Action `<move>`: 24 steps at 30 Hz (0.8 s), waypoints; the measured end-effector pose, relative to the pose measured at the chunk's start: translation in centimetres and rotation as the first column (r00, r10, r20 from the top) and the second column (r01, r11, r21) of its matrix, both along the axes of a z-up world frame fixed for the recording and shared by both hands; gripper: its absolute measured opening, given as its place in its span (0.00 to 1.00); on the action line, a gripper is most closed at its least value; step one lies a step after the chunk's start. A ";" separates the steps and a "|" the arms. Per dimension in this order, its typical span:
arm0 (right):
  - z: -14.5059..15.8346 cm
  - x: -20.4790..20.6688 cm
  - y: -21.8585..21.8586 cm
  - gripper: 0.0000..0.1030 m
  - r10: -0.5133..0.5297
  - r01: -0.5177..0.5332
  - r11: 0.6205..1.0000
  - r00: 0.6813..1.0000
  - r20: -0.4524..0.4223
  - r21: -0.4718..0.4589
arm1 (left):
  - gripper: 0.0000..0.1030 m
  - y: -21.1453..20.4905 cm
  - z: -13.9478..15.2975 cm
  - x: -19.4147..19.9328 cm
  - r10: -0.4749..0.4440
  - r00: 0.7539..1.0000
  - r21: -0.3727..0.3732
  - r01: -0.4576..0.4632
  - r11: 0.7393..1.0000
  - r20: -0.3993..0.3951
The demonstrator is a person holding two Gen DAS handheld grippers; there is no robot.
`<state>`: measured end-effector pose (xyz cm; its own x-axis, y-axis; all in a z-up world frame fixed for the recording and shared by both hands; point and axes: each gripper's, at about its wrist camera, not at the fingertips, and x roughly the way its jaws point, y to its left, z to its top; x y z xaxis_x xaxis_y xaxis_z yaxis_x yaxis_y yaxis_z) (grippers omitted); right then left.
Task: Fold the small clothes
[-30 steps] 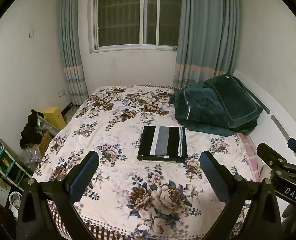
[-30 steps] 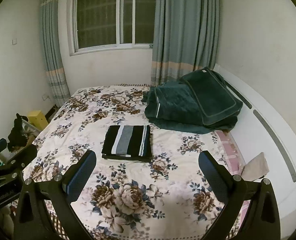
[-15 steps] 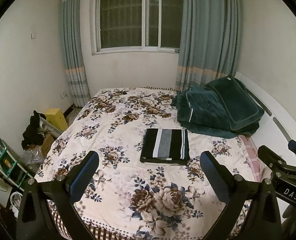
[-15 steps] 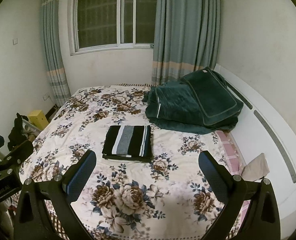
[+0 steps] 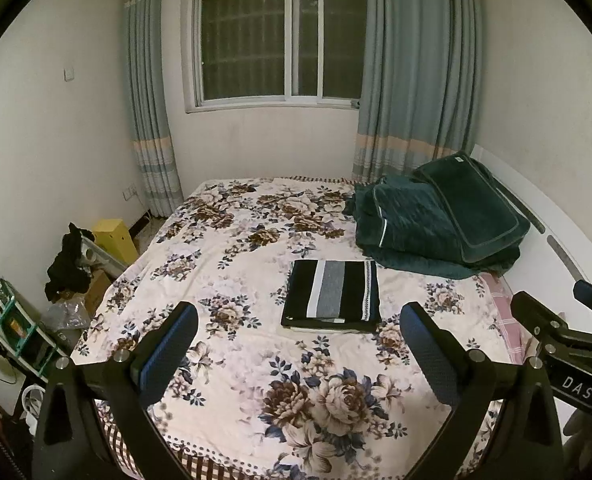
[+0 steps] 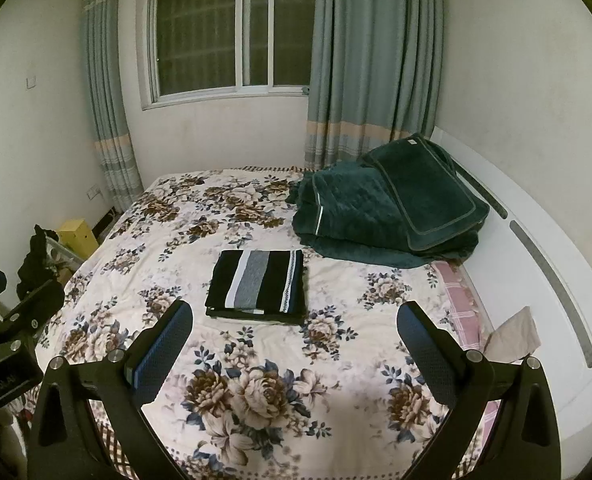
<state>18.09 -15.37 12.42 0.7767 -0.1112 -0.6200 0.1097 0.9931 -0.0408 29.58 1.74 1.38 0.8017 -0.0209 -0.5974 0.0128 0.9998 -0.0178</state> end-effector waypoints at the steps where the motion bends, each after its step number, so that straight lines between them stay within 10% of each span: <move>1: 0.0 0.0 0.0 1.00 0.001 -0.001 1.000 1.000 0.000 0.002 | 1.00 0.2 0.2 0.1 0.000 1.000 -0.002 0.000 1.000 0.002; 24: 0.1 0.4 0.2 1.00 0.004 -0.004 1.000 1.000 0.003 -0.002 | 1.00 0.1 -0.1 -0.1 0.000 1.000 0.001 0.000 1.000 0.004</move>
